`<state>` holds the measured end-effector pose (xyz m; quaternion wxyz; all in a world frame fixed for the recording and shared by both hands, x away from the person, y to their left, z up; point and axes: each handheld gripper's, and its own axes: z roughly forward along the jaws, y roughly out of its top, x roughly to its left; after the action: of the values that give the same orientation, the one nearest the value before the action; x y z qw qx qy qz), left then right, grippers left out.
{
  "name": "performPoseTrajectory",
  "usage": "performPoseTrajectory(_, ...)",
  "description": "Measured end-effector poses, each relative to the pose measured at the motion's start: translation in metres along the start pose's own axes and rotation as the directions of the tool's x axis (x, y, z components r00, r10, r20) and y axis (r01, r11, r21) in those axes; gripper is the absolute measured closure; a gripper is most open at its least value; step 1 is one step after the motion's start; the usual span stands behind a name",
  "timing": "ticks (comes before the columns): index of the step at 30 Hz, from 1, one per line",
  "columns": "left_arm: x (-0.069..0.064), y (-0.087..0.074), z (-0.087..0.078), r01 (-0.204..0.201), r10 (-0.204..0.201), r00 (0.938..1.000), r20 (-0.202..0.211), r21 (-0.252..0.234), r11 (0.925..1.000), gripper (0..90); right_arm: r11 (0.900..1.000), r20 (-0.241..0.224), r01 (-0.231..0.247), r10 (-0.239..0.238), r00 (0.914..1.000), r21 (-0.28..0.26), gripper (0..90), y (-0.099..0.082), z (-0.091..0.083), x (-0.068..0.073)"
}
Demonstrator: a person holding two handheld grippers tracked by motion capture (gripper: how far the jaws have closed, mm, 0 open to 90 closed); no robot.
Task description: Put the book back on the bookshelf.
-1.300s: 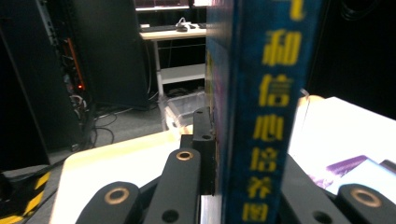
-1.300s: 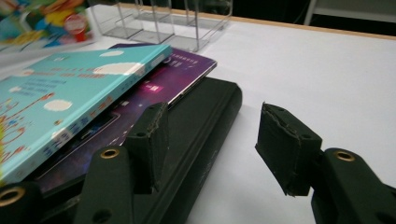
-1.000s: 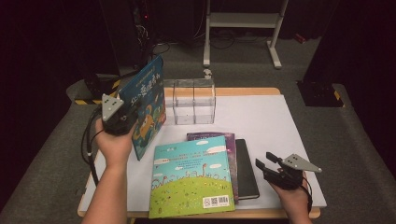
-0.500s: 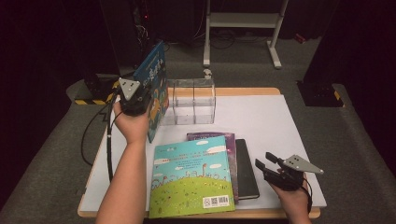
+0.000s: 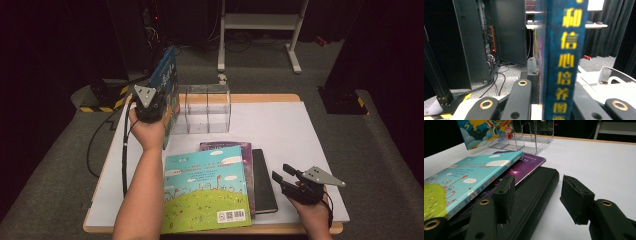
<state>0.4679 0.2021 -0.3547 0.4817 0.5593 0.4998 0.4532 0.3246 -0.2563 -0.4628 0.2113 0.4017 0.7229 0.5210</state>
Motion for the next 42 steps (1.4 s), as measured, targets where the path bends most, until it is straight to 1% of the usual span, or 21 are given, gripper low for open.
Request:
performPoseTrajectory(1, 0.0, -0.003, -0.004, -0.013, 0.013, 0.9999, -0.001, -0.001, 0.9999, 82.5, 1.0, -0.001, 0.001, -0.001, 1.0, 0.002, 44.5, 0.0, 0.0, 0.001)
performPoseTrajectory(4, 0.001, -0.006, -0.008, -0.01, 0.01, 0.9999, -0.001, 0.001, 0.9999, 82.2, 1.0, -0.003, 0.007, -0.007, 1.0, 0.005, 44.5, 0.0, 0.001, 0.002)
performPoseTrajectory(9, 0.004, -0.012, -0.017, -0.038, 0.039, 0.9991, -0.016, 0.02, 0.9991, 80.4, 0.9995, -0.007, 0.027, -0.026, 0.9996, 0.016, 44.4, -0.001, 0.004, 0.007)
performPoseTrajectory(10, 0.004, -0.013, -0.018, -0.054, 0.054, 0.9983, -0.022, 0.027, 0.9982, 79.8, 0.9995, -0.006, 0.026, -0.026, 0.9996, 0.016, 44.4, -0.001, 0.004, 0.007)
performPoseTrajectory(11, 0.004, -0.013, -0.018, -0.054, 0.054, 0.9983, -0.022, 0.027, 0.9982, 79.1, 0.9995, -0.006, 0.026, -0.026, 0.9996, 0.016, 44.4, -0.001, 0.004, 0.007)
performPoseTrajectory(13, 0.003, -0.014, -0.021, -0.087, 0.088, 0.9952, -0.041, 0.034, 0.9956, 78.5, 0.9995, -0.006, 0.025, -0.025, 0.9997, 0.017, 44.4, -0.001, 0.005, 0.008)
performPoseTrajectory(14, 0.003, -0.014, -0.021, -0.097, 0.099, 0.9935, -0.056, 0.037, 0.9946, 78.2, 0.9995, -0.007, 0.024, -0.024, 0.9997, 0.019, 44.4, -0.001, 0.006, 0.008)
performPoseTrajectory(15, 0.003, -0.014, -0.021, -0.097, 0.099, 0.9935, -0.056, 0.037, 0.9946, 78.0, 0.9995, -0.007, 0.024, -0.024, 0.9997, 0.019, 44.4, -0.001, 0.006, 0.008)
performPoseTrajectory(16, 0.003, -0.014, -0.021, -0.1, 0.103, 0.992, -0.074, 0.041, 0.9942, 78.0, 0.9993, -0.007, 0.031, -0.031, 0.9995, 0.023, 44.4, -0.002, 0.007, 0.009)
performPoseTrajectory(17, 0.004, -0.015, -0.021, -0.092, 0.094, 0.9932, -0.069, 0.039, 0.995, 78.2, 0.9992, -0.007, 0.032, -0.032, 0.9995, 0.025, 44.5, -0.002, 0.008, 0.01)
performPoseTrajectory(19, 0.004, -0.014, -0.02, -0.099, 0.101, 0.9928, -0.064, 0.037, 0.9944, 78.5, 0.9991, -0.009, 0.033, -0.032, 0.9994, 0.028, 44.4, -0.003, 0.009, 0.012)
performPoseTrajectory(23, 0.003, -0.014, -0.017, -0.097, 0.099, 0.9927, -0.068, 0.035, 0.9947, 78.9, 0.9991, -0.009, 0.033, -0.033, 0.9994, 0.027, 44.4, -0.003, 0.009, 0.012)
performPoseTrajectory(25, 0.002, -0.013, -0.014, -0.105, 0.108, 0.9913, -0.076, 0.036, 0.9938, 78.9, 0.9992, -0.007, 0.031, -0.031, 0.9995, 0.026, 44.5, -0.003, 0.008, 0.011)
performPoseTrajectory(29, 0.001, -0.012, -0.01, -0.083, 0.086, 0.9926, -0.085, 0.032, 0.996, 79.1, 0.9994, 0.0, 0.03, -0.03, 0.9995, 0.018, 44.7, -0.003, 0.007, 0.009)
performPoseTrajectory(33, 0.002, -0.012, -0.008, -0.082, 0.084, 0.9926, -0.087, 0.028, 0.9962, 78.9, 0.9994, -0.002, 0.029, -0.029, 0.9996, 0.018, 44.7, -0.003, 0.007, 0.009)
performPoseTrajectory(34, 0.004, -0.013, -0.007, -0.075, 0.077, 0.993, -0.09, 0.026, 0.9969, 78.7, 0.9993, -0.003, 0.034, -0.034, 0.9994, 0.019, 44.7, -0.003, 0.007, 0.01)
performPoseTrajectory(42, 0.008, -0.013, -0.006, -0.061, 0.062, 0.9953, -0.075, 0.02, 0.9979, 78.0, 0.9992, -0.004, 0.033, -0.033, 0.9994, 0.023, 44.6, -0.004, 0.008, 0.01)
